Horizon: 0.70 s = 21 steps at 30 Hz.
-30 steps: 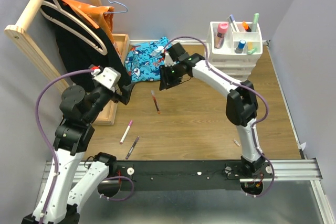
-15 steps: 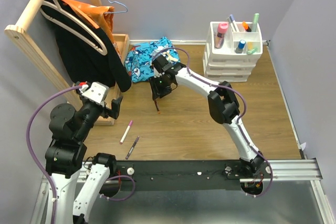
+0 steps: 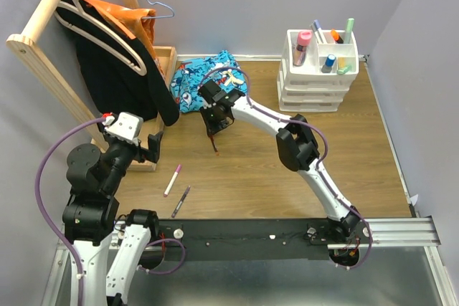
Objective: Sort the stationery into containers
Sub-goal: Pick up the pen from the center of the board.
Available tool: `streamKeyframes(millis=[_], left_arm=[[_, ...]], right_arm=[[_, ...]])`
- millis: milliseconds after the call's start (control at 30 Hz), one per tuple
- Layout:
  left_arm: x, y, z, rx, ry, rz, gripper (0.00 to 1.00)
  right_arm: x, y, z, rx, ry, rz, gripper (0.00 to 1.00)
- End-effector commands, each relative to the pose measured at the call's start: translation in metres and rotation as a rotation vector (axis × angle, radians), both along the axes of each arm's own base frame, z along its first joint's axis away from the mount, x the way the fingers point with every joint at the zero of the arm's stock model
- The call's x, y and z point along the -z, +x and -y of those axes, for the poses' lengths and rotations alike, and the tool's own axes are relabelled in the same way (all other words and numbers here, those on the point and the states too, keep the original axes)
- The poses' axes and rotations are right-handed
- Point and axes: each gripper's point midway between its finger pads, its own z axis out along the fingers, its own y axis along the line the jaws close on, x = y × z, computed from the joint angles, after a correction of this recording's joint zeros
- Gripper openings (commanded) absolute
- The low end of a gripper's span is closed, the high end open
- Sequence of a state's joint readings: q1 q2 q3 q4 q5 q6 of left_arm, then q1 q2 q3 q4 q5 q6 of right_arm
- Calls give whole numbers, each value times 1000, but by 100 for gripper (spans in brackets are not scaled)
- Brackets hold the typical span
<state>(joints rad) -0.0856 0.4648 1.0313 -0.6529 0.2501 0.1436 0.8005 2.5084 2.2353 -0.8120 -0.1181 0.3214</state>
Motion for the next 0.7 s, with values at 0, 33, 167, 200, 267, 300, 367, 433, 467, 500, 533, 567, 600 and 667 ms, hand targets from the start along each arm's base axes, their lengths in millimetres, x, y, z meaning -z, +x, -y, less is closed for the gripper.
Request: streamKeyframes(millis=[0, 33, 167, 200, 267, 300, 367, 433, 467, 500, 533, 567, 600, 667], left_arm=[[0, 4, -2, -16, -23, -7, 99], [0, 5, -1, -16, -31, -7, 99], [-4, 8, 2, 0, -48, 9, 99], [-6, 7, 5, 15, -51, 11, 99], [-9, 6, 9, 40, -47, 19, 99], [-9, 5, 11, 54, -42, 22, 99], [-8, 3, 18, 99, -40, 22, 99], [-6, -1, 28, 170, -28, 26, 99], [-3, -1, 32, 194, -27, 27, 99], [-2, -2, 36, 218, -24, 29, 99], [1, -2, 41, 251, -20, 24, 99], [3, -3, 47, 297, -21, 24, 99], [4, -2, 51, 317, -23, 19, 99], [5, 5, 56, 345, -42, 7, 99]], right_arm=[[93, -62, 64, -17, -364, -138, 20], [109, -78, 85, -27, -443, -168, 19], [127, -104, 120, -67, -561, -201, 3], [118, -98, 119, -58, -553, -177, 0], [96, -81, 111, -35, -506, -122, 0], [65, -64, 95, -15, -430, -62, 1], [20, -38, 80, 34, -309, 4, 1], [-56, -8, 61, 74, -122, 125, 1], [-81, 0, 58, 73, -62, 166, 0], [-113, 11, 51, 70, 18, 231, 1], [-155, 18, 53, 72, 93, 299, 1], [-180, 22, 56, 53, 130, 360, 1], [-210, 35, 54, 60, 198, 451, 1], [-261, 35, 74, 61, 294, 574, 1]])
